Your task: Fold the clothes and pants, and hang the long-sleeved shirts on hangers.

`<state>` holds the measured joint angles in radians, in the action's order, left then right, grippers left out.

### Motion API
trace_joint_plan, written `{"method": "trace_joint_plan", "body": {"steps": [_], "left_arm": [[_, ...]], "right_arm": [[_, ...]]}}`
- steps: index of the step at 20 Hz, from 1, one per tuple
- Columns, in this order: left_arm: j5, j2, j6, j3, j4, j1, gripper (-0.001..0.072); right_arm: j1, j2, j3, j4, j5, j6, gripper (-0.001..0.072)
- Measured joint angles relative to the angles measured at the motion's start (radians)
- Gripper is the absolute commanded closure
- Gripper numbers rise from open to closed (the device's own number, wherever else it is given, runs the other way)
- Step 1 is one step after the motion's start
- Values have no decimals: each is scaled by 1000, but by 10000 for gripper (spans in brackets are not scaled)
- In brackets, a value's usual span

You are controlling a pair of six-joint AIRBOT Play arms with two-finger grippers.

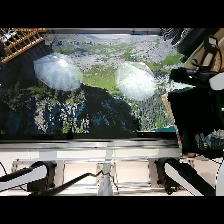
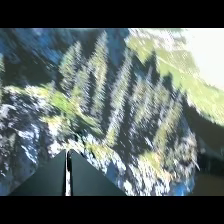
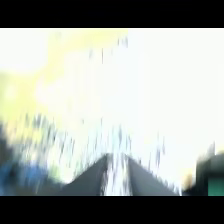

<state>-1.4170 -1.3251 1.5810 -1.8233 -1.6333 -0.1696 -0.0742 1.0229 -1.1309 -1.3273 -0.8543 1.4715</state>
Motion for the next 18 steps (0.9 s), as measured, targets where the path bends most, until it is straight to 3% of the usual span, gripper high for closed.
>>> {"method": "trace_joint_plan", "body": {"steps": [4,9,18], "left_arm": [[12,0,13,0,-11,-5,699],[17,0,14,0,-14,-6,699],[19,0,17,0,-16,-6,700]], "right_arm": [[68,2,19,-78,350,0,248],[89,2,24,-106,640,0,248],[93,2,25,-117,780,-1,248]]}}
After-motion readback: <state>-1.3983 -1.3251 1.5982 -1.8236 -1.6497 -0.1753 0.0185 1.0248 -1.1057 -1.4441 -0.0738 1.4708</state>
